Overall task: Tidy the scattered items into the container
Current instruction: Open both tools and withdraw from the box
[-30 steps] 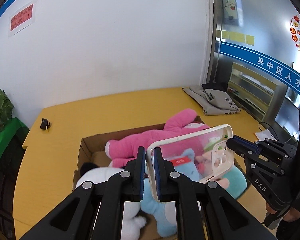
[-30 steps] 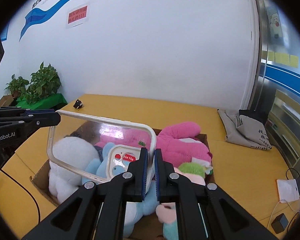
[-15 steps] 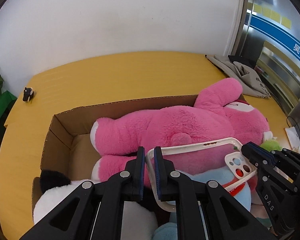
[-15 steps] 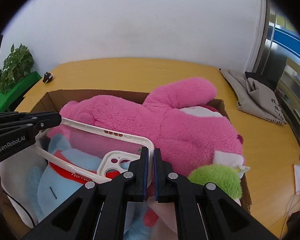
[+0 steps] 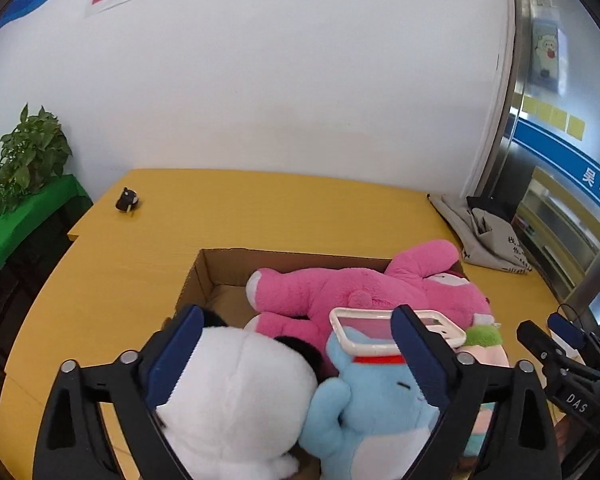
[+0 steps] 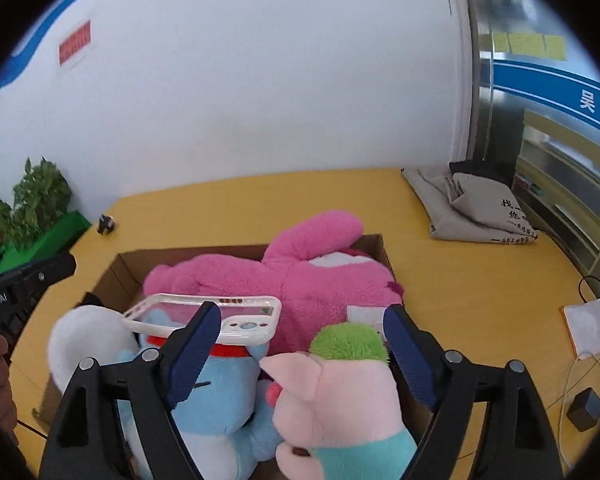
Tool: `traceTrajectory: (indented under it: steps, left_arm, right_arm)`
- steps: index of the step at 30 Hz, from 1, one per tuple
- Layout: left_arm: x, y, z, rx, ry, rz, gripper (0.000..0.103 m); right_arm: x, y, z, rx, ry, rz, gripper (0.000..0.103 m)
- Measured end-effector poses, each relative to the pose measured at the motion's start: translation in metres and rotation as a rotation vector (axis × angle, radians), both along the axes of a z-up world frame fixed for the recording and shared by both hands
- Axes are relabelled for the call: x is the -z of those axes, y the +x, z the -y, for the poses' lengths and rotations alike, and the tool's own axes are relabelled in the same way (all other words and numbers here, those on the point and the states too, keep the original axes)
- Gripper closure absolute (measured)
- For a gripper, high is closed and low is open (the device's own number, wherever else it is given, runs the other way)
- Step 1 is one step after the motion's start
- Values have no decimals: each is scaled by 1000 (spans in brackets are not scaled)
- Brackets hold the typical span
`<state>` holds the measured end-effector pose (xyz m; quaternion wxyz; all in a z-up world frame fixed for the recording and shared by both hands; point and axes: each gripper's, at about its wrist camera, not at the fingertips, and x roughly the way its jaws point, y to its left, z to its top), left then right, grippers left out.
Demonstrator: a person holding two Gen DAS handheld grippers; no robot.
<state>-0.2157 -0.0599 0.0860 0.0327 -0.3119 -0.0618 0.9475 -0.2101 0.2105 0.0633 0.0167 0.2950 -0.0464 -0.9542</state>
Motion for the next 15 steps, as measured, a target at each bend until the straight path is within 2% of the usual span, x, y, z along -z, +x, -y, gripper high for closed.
traceTrajectory:
  steps: [3,6,11,15]
  left_arm:
    - [-4,49,-1,-5,-6,-32,0]
    - [1,92,-8,14,-40,-33,0]
    - [23,162,-21,-29,-105,-82,0]
    - [47,192,-32,-9,-116,-41,0]
  right_arm:
    - [-13,38,4,-37,27,-31,19]
    - [-13,68,11,-56,46,-39,19]
    - [11,116,25,-79,90,-45,19]
    - [35,142,34,-86,129,-27,19]
